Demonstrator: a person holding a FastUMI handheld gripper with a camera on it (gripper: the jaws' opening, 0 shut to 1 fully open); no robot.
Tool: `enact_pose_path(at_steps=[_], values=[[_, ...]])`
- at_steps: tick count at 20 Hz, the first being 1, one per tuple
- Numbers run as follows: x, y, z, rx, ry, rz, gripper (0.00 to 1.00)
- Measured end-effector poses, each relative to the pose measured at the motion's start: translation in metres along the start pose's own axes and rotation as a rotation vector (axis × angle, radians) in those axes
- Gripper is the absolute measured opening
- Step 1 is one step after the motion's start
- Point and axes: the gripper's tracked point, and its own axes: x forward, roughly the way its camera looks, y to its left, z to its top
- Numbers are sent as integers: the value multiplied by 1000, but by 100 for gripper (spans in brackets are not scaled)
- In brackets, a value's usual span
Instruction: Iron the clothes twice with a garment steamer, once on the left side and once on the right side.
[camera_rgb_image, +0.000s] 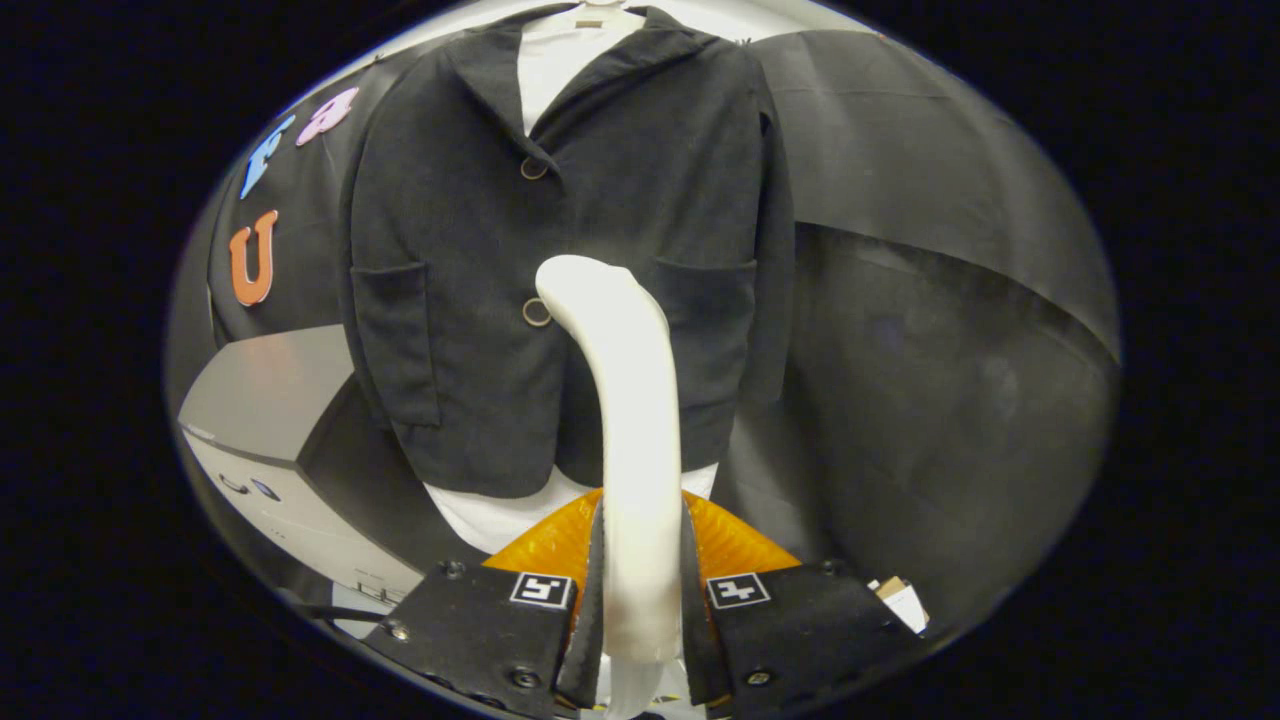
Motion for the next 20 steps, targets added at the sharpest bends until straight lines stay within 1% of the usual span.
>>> enact_pose_path(at_steps=[10,15,20], values=[[15,1,-54,5,109,10,36],[20,3,-68,4,143,19,36],[26,0,-75,4,150,31,36]])
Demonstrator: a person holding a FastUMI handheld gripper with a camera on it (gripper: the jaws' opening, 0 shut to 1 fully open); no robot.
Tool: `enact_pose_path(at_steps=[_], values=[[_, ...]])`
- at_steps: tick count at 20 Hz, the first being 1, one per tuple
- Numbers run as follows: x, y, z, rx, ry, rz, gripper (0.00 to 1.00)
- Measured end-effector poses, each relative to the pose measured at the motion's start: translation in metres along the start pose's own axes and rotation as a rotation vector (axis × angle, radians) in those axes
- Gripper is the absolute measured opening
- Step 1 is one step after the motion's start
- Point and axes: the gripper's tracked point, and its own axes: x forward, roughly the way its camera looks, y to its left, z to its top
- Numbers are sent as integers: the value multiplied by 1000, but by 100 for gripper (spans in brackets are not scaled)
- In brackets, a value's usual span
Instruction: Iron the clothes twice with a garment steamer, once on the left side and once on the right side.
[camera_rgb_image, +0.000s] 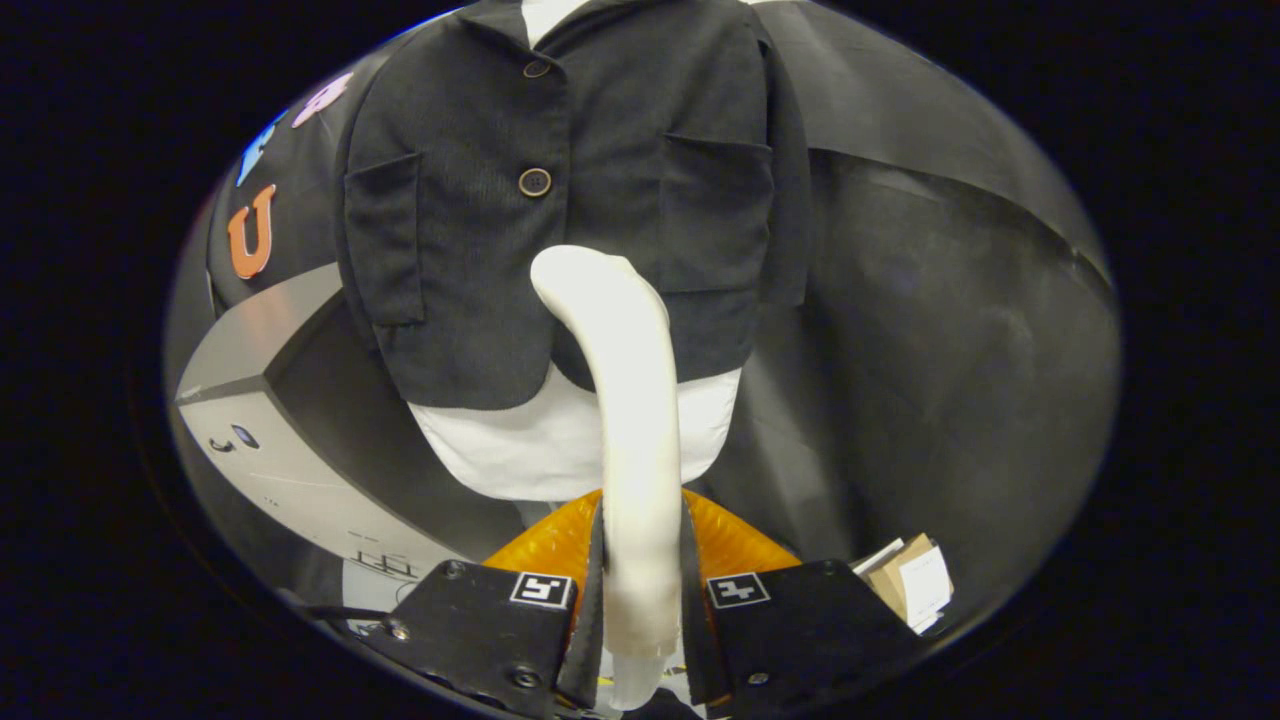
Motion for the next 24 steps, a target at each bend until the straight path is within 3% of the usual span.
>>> enact_pose_path(at_steps=[9,15,20,24], values=[[18,-3,-15,54,-20,103,36],[15,-7,-69,146,3,135,36],[-53,3,-131,138,-28,113,36],[-137,29,-168,114,-85,109,36]])
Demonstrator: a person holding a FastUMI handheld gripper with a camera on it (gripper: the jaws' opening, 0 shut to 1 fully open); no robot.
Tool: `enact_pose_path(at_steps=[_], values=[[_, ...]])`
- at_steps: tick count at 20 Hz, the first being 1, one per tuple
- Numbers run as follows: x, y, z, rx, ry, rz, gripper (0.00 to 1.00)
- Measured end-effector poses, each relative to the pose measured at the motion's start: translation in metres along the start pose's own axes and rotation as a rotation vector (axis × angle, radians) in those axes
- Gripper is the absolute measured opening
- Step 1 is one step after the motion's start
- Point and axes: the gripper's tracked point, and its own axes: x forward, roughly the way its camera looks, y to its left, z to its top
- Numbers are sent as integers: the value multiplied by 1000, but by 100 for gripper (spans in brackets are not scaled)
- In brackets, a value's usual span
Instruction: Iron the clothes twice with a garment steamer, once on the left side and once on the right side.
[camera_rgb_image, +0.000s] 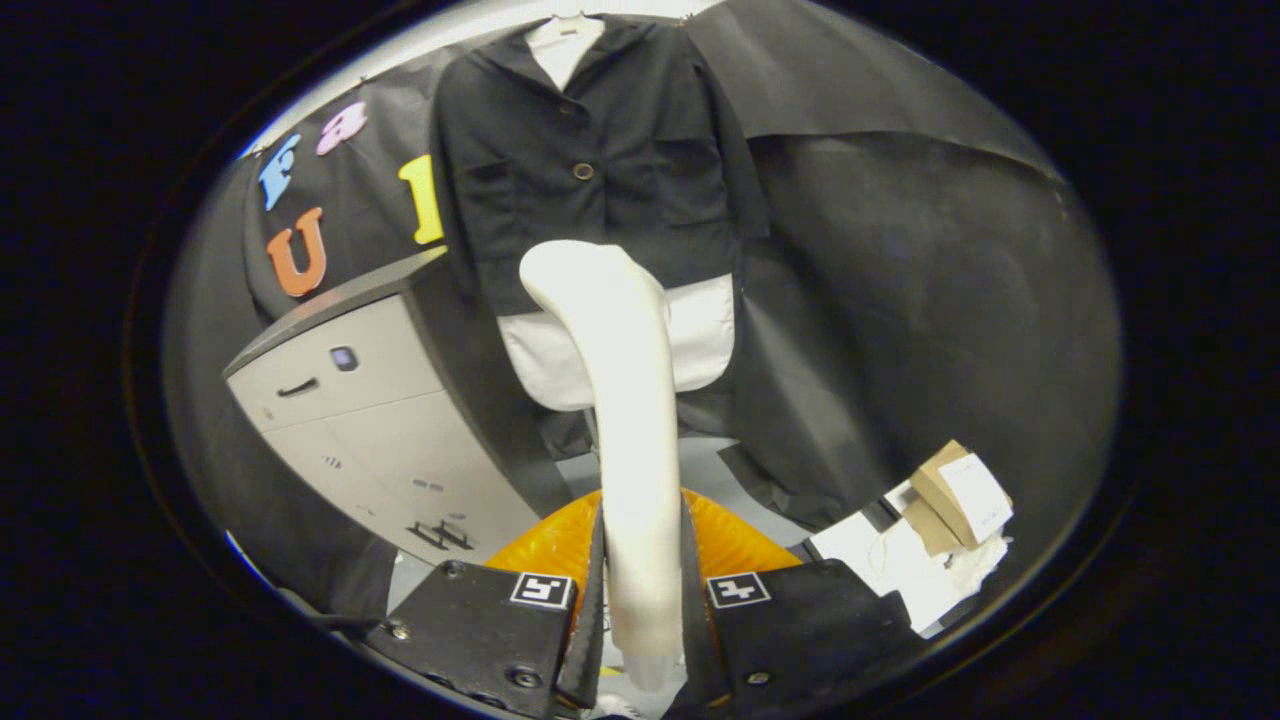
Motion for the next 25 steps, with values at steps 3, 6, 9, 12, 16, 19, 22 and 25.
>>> enact_pose_path(at_steps=[3,6,9,12,16,19,22,25], values=[[-54,21,-17,-18,-6,12,36],[-101,34,-17,-42,-31,17,36],[-139,47,-23,-70,-46,37,36],[-177,58,-22,-118,-49,60,36],[-201,77,-40,-169,-63,102,36],[-207,86,-51,-204,-56,133,36],[-206,89,-60,-196,-37,144,36],[-203,91,-64,-201,-24,142,36]])
